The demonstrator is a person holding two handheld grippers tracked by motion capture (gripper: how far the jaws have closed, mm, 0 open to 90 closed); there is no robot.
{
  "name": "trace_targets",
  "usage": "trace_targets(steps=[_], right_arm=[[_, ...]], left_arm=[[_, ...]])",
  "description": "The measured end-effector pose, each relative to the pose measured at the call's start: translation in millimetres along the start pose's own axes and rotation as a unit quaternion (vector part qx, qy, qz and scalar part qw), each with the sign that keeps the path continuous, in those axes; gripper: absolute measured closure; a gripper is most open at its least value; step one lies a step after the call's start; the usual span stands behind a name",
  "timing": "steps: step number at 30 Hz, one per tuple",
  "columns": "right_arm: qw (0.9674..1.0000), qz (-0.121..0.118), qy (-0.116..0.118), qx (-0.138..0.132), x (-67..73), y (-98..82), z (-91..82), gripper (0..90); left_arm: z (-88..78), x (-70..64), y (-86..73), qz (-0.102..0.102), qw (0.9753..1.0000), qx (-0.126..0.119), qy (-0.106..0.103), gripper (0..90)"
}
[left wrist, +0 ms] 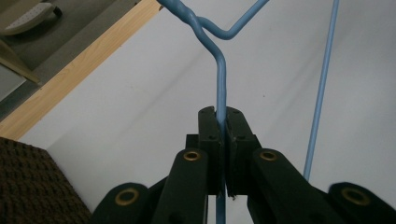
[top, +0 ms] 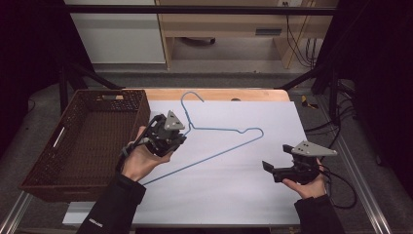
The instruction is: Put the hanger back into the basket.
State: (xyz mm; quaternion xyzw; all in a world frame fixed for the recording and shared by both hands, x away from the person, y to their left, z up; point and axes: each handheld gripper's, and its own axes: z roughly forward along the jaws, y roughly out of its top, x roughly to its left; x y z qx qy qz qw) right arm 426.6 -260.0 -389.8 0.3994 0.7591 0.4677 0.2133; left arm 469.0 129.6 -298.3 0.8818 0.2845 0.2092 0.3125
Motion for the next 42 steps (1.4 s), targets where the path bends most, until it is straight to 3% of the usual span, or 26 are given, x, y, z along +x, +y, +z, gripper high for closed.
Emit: trace_targets(steps=[10, 14, 20, 28, 42], right_arm=[[0.9999, 0.005, 0.002, -0.013, 0.2, -6.4, -0.4, 3.9], [0.9999, 0.000, 0.001, -0.013, 0.8, -8.2, 0.7, 3.7], [0.9999, -0.002, 0.008, -0.014, 2.7, -9.7, 2.2, 3.5], [0.9998, -0.003, 0.011, -0.019, 3.8, -10.2, 1.6, 3.1], [0.9997, -0.003, 0.013, -0.018, 4.3, -10.2, 3.1, 3.0]], left_arm=[[-29.8, 20.8, 4.6, -0.014, 0.9992, -0.013, 0.035, 87.2], [-48.7, 34.4, -2.1, -0.024, 0.9981, -0.024, 0.052, 87.1], [-64.1, 49.6, -10.2, -0.037, 0.9967, -0.029, 0.066, 87.1], [-85.2, 75.4, -25.3, -0.063, 0.9932, -0.030, 0.093, 87.1], [-101.5, 106.7, -42.0, -0.092, 0.9870, -0.024, 0.130, 87.1]])
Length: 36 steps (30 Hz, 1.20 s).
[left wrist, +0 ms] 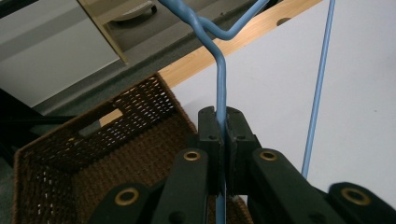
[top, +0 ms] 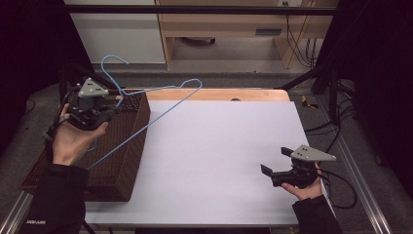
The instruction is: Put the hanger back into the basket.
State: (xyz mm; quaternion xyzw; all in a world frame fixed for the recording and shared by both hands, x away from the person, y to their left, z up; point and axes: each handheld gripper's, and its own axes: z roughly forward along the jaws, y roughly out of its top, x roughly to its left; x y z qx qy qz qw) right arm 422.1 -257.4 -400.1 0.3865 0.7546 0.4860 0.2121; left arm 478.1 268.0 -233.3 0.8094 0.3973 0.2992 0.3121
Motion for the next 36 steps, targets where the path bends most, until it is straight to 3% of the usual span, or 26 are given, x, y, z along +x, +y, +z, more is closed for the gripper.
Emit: trace_targets(steps=[13, 19, 28, 31, 32, 36], right_arm=[[1.0000, -0.001, 0.000, 0.002, -0.4, -0.4, 0.9, 2.8], [1.0000, -0.001, 0.000, 0.003, -0.3, -0.7, 1.7, 2.8], [1.0000, -0.002, 0.001, 0.004, -0.3, -0.8, 2.1, 2.7], [1.0000, -0.002, 0.001, 0.005, 0.2, -1.0, 2.8, 2.6], [1.0000, -0.003, 0.001, 0.005, 0.2, -1.0, 3.1, 2.6], [1.0000, -0.003, 0.000, 0.006, 0.1, -1.0, 2.9, 2.6]], left_arm=[[-8.4, 34.6, -13.8, -0.011, 0.9998, 0.013, 0.013, 87.1], [-7.0, 53.1, -22.3, -0.022, 0.9989, 0.027, 0.032, 87.1], [-0.5, 80.6, -50.1, -0.052, 0.9958, 0.036, 0.066, 87.1], [1.2, 89.7, -60.3, -0.063, 0.9937, 0.043, 0.081, 87.1], [2.5, 96.4, -67.7, -0.075, 0.9919, 0.046, 0.091, 87.1], [4.4, 104.1, -79.1, -0.088, 0.9896, 0.051, 0.102, 87.1]])
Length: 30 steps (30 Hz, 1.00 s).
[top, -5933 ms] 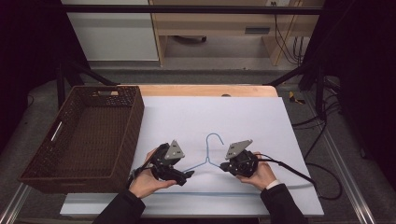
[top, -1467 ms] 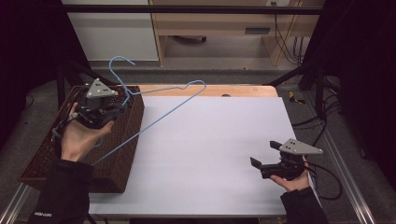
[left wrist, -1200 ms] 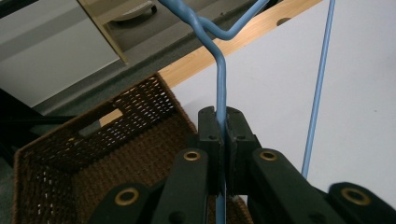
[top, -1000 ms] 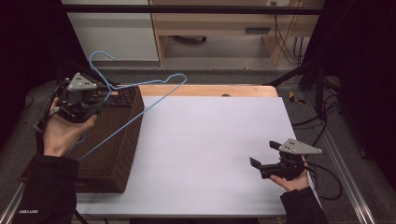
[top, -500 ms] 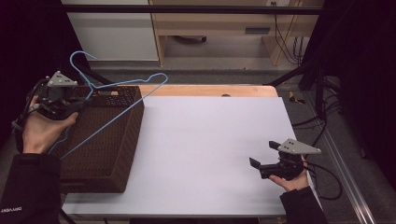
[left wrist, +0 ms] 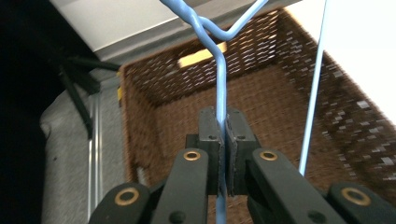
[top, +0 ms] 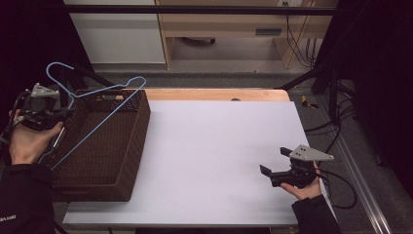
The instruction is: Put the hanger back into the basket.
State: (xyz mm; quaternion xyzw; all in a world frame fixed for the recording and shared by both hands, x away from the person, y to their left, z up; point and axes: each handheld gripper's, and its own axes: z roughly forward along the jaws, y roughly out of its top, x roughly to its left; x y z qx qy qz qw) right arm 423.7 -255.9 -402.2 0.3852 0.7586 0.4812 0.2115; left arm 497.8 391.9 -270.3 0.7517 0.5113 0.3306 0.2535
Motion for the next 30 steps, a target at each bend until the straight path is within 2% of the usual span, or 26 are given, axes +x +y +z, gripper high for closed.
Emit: trace_targets(steps=[6, 10, 14, 17, 23, 30], right_arm=[[1.0000, -0.001, 0.000, 0.001, 0.2, -0.1, 0.6, 2.6], [1.0000, -0.001, -0.001, 0.002, 0.4, -0.2, 1.1, 2.6], [1.0000, -0.002, -0.001, 0.003, 0.4, -0.3, 1.2, 2.5], [1.0000, -0.002, 0.000, 0.002, 0.2, -0.2, 0.6, 2.5], [1.0000, -0.002, -0.001, 0.004, 0.6, -0.4, 1.7, 2.4], [1.0000, -0.003, 0.000, 0.006, 1.0, -0.5, 2.6, 2.6]], left_arm=[[6.3, 6.7, -11.1, 0.000, 0.9998, 0.011, 0.017, 87.1], [12.2, 4.7, -14.2, 0.009, 0.9997, 0.015, 0.019, 87.1], [20.1, 0.9, -15.7, 0.026, 0.9989, 0.029, 0.025, 87.1], [26.0, 0.0, -18.8, 0.031, 0.9985, 0.035, 0.027, 87.1], [37.9, 0.4, -28.8, 0.027, 0.9982, 0.045, 0.028, 87.1], [55.4, -5.7, -40.0, 0.012, 0.9984, 0.055, 0.011, 87.0]])
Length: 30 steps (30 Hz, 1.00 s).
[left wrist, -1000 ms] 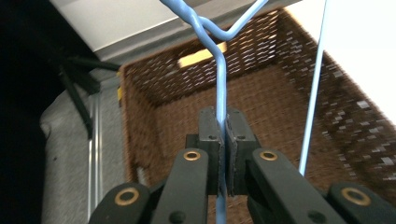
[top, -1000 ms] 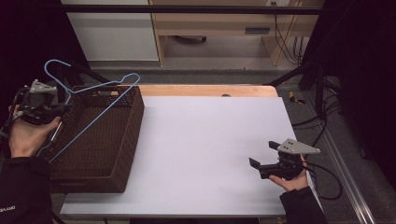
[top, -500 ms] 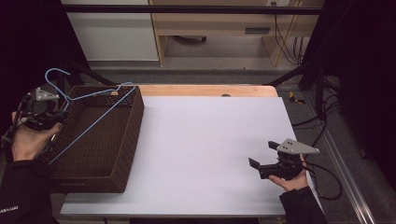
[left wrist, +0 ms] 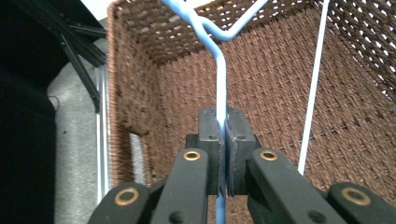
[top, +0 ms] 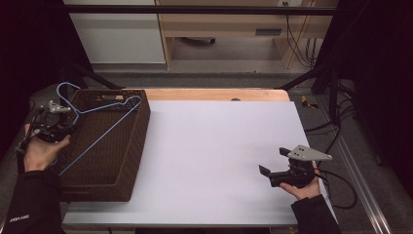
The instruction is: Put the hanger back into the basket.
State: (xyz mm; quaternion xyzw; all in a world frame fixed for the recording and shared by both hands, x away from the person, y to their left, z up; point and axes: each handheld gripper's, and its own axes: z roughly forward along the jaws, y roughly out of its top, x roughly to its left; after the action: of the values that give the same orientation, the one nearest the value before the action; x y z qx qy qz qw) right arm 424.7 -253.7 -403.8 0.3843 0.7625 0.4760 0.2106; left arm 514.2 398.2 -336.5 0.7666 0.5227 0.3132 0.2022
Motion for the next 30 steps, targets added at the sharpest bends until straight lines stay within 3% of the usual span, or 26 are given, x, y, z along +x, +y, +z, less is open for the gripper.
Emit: trace_targets(steps=[4, 8, 11, 16, 21, 26, 27, 30], right_arm=[[1.0000, 0.000, 0.000, -0.002, -0.2, 0.1, -0.3, 2.6], [1.0000, 0.001, 0.000, -0.002, -0.2, 0.2, -0.6, 2.6], [1.0000, 0.000, 0.000, -0.002, 0.0, 0.2, -0.3, 2.7], [1.0000, 0.001, 0.000, -0.002, 0.0, 0.2, -0.5, 2.7], [1.0000, 0.001, 0.001, -0.002, 0.2, 0.2, -0.5, 2.6], [1.0000, 0.003, 0.002, -0.004, 0.2, 0.6, -1.2, 2.6], [1.0000, 0.004, 0.002, -0.005, 0.1, 0.6, -1.3, 2.6], [1.0000, 0.005, 0.002, -0.005, 0.1, 0.7, -1.1, 2.6]], left_arm=[[11.1, -6.6, -5.2, -0.001, 0.9999, 0.012, -0.010, 87.0], [17.9, -7.6, -11.2, -0.018, 0.9994, 0.016, -0.024, 87.0], [24.0, -10.3, -14.7, -0.010, 0.9994, 0.033, -0.003, 86.9], [30.0, -10.1, -19.8, -0.013, 0.9991, 0.040, 0.000, 86.9], [33.9, -10.2, -24.0, -0.020, 0.9984, 0.050, -0.017, 85.4], [24.7, -5.5, -27.5, -0.040, 0.9984, 0.029, -0.027, 77.9], [20.3, -4.3, -27.9, -0.045, 0.9983, 0.019, -0.031, 73.3], [4.2, -2.9, -28.4, -0.055, 0.9976, -0.015, -0.038, 71.2]])
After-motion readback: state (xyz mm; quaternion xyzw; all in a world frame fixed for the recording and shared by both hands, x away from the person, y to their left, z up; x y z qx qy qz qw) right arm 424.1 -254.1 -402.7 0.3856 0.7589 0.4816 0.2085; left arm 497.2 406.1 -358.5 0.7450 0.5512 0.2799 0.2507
